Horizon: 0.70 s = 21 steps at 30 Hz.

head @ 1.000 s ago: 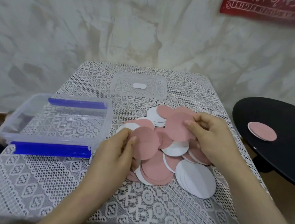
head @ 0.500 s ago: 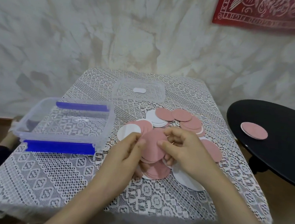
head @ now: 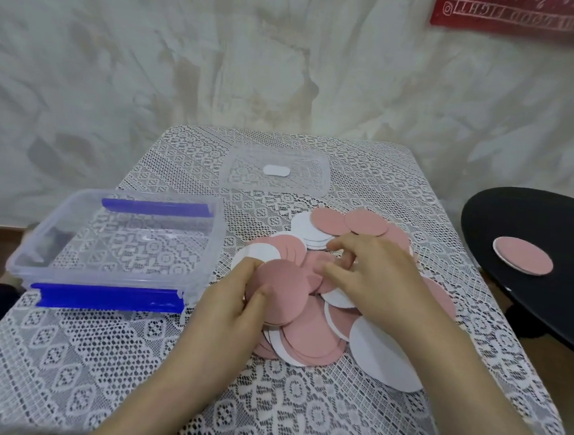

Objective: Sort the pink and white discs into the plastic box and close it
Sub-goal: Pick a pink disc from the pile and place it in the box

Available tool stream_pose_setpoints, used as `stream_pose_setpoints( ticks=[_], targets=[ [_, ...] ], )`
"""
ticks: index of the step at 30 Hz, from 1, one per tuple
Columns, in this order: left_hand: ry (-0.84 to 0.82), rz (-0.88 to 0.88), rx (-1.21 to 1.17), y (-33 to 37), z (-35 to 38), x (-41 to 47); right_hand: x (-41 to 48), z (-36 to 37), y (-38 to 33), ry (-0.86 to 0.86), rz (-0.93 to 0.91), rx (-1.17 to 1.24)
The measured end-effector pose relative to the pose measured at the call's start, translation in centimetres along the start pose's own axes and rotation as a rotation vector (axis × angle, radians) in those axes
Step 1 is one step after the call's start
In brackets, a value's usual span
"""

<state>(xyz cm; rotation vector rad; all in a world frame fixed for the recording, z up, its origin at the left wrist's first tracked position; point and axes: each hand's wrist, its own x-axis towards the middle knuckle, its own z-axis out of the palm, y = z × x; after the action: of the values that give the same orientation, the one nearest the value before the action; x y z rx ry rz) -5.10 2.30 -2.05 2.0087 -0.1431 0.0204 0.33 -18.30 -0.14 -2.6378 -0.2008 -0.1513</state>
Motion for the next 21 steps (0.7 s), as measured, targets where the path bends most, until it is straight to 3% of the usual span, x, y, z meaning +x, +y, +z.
stream_pose_setpoints(
  ticks=[6,21],
  targets=[
    [0.036,-0.026,0.008,0.3,-0.1,0.1,0.7,1.2,-0.1,-0.099,-0.019,-0.064],
    [0.061,-0.055,0.039,0.5,-0.3,-0.2,1.1,2.1,-2.0,-0.11,0.109,-0.106]
  ],
)
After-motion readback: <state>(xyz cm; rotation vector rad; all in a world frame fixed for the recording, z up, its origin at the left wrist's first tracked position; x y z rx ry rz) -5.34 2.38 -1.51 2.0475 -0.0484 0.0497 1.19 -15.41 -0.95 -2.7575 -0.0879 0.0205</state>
